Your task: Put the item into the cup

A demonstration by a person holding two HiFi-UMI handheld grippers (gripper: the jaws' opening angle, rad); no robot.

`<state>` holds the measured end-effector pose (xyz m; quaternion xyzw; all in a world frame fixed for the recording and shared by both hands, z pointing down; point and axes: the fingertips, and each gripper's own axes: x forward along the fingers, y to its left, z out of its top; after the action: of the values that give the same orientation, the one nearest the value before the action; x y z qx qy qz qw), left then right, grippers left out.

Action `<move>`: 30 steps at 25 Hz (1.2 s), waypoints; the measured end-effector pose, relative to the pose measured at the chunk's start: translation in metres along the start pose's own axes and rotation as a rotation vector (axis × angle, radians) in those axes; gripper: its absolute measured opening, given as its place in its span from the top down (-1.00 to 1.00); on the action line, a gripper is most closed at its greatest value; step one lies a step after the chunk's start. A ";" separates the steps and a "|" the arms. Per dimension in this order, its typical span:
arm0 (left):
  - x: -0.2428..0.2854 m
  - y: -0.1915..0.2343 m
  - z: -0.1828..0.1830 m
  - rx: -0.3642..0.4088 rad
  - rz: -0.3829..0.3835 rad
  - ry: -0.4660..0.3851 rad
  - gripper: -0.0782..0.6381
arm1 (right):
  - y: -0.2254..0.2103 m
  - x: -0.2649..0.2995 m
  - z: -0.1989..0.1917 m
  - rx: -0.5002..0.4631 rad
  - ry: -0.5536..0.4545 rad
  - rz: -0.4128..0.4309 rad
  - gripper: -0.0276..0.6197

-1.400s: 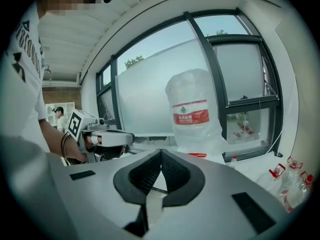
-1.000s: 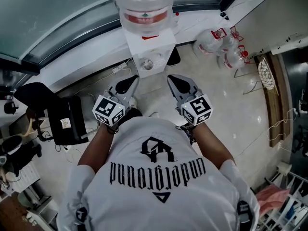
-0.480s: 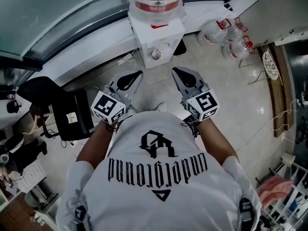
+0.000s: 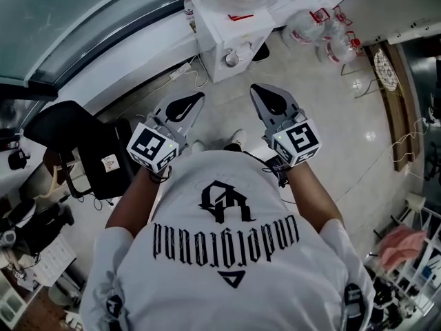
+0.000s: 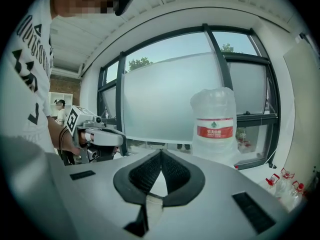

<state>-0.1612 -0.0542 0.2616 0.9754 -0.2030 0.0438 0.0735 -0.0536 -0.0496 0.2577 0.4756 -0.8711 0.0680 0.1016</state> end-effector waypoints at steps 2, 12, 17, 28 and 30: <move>-0.016 0.003 -0.003 -0.009 -0.009 -0.006 0.74 | 0.017 0.003 -0.001 -0.005 0.006 -0.011 0.87; -0.052 -0.012 -0.014 -0.017 -0.057 -0.009 0.74 | 0.067 -0.015 -0.012 -0.001 0.025 -0.049 0.87; -0.045 -0.035 -0.008 -0.001 -0.053 -0.024 0.74 | 0.060 -0.043 -0.016 -0.012 0.014 -0.056 0.87; -0.014 -0.123 -0.015 0.008 -0.002 -0.024 0.74 | 0.047 -0.129 -0.044 -0.028 0.020 0.004 0.87; -0.009 -0.141 -0.015 0.015 0.007 -0.018 0.74 | 0.044 -0.147 -0.050 -0.028 0.026 0.017 0.87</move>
<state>-0.1136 0.0800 0.2577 0.9756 -0.2066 0.0368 0.0645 -0.0078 0.1048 0.2697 0.4658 -0.8746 0.0629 0.1188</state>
